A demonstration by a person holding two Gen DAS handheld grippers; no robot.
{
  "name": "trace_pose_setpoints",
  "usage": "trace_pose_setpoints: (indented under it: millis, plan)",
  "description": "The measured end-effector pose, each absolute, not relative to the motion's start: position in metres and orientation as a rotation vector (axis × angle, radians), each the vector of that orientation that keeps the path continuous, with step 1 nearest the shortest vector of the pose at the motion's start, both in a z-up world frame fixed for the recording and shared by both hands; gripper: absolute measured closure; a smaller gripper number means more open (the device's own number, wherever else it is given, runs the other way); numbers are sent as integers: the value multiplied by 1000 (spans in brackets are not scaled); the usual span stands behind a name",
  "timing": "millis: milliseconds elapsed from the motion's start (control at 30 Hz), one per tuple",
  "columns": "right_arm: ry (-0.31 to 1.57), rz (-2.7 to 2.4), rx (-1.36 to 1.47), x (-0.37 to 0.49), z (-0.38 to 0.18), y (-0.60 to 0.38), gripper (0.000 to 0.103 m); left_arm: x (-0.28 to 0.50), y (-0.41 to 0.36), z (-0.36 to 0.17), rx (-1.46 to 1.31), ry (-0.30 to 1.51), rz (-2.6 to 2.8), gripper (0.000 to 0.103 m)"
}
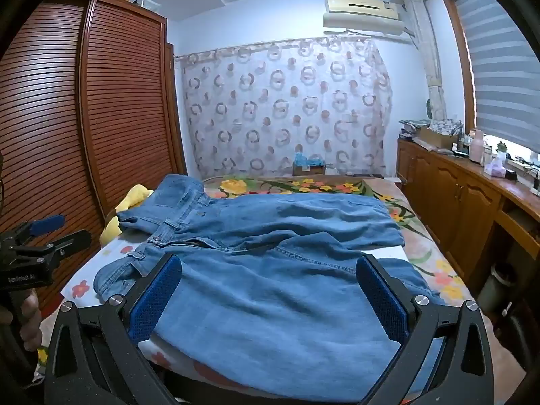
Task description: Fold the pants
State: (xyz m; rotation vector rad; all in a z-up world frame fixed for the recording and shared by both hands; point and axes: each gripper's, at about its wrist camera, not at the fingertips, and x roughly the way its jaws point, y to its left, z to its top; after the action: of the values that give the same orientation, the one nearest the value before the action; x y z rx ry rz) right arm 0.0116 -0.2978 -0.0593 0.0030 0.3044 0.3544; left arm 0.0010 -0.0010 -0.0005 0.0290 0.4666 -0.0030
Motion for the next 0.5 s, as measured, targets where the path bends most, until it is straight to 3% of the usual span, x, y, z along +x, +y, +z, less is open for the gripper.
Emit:
trace_pose_setpoints:
  millis: [500]
  plan:
    - [301,354,-4,9,-59,-296,0,-9,2,0,24,456,9,0]
